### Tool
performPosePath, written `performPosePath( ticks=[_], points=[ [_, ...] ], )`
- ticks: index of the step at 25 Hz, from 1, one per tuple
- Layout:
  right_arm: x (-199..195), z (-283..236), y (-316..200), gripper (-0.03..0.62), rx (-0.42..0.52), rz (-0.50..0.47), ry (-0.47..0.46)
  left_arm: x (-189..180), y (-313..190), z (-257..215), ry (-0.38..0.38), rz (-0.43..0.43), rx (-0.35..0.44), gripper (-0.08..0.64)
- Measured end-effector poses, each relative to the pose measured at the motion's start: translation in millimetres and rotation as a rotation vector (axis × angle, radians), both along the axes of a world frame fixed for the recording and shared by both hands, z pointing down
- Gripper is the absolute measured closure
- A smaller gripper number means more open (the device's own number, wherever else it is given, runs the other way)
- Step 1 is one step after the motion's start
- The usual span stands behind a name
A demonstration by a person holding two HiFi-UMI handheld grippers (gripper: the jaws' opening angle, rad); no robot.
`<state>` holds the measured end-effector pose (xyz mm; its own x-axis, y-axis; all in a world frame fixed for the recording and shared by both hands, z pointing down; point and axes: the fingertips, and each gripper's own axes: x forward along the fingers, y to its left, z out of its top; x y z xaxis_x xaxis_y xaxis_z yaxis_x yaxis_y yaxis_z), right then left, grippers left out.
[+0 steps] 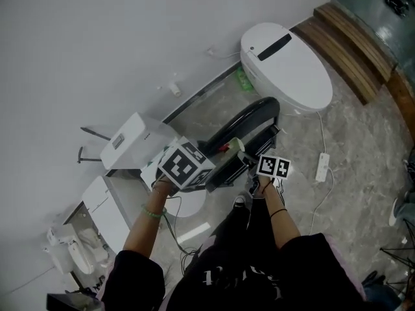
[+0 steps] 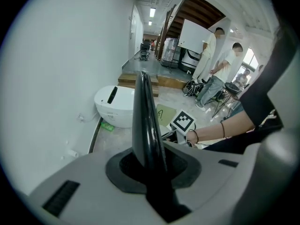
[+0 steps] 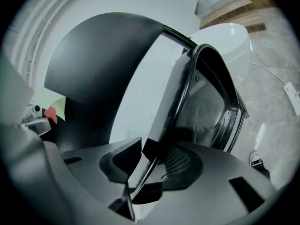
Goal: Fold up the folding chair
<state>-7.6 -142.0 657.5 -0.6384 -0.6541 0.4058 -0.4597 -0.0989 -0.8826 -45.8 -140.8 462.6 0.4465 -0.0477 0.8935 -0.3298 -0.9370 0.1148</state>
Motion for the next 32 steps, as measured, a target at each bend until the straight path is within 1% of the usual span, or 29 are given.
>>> performPosePath(
  ticks=[2, 3, 5, 7, 12, 14, 17, 21, 23, 25, 28, 32],
  points=[
    [-1, 1, -5, 0.451, -0.007, -0.015, -0.036, -3, -4, 1, -0.010, -0.001, 0.006, 0.491],
    [-2, 0, -7, 0.453, -0.008, -0.017, -0.068, -4, -6, 2, -0.011, -0.003, 0.004, 0.491],
    [-2, -1, -10, 0.467, -0.013, -0.002, -0.146, -6, -13, 3, -0.011, -0.003, 0.007, 0.491],
    [-1, -3, -12, 0.477, -0.012, 0.003, -0.181, -7, -18, 4, -0.008, -0.003, 0.023, 0.491],
    [-4, -5, -11, 0.490, -0.001, -0.069, -0.124, -8, -17, 5, -0.012, -0.003, 0.037, 0.491],
    [-2, -7, -6, 0.499, -0.016, -0.073, -0.146, -5, -12, 5, -0.015, 0.004, 0.053, 0.490],
    [9, -8, 12, 0.517, -0.042, -0.033, -0.218, 6, 11, 4, -0.002, -0.002, 0.027, 0.493],
    [16, -6, 22, 0.517, -0.085, -0.036, -0.198, 15, 26, 1, -0.008, -0.007, 0.039, 0.499],
    [19, -6, 22, 0.517, -0.100, -0.035, -0.189, 16, 25, 1, -0.022, -0.017, 0.016, 0.499],
    [26, -11, 19, 0.517, -0.095, -0.027, -0.176, 18, 17, -2, -0.025, -0.043, -0.011, 0.499],
    [34, -25, 7, 0.518, -0.066, -0.025, -0.160, 19, -2, -15, -0.004, -0.075, -0.014, 0.499],
    [48, -38, -10, 0.523, -0.043, -0.017, -0.144, 27, -13, -28, 0.022, -0.094, -0.019, 0.499]
  ],
)
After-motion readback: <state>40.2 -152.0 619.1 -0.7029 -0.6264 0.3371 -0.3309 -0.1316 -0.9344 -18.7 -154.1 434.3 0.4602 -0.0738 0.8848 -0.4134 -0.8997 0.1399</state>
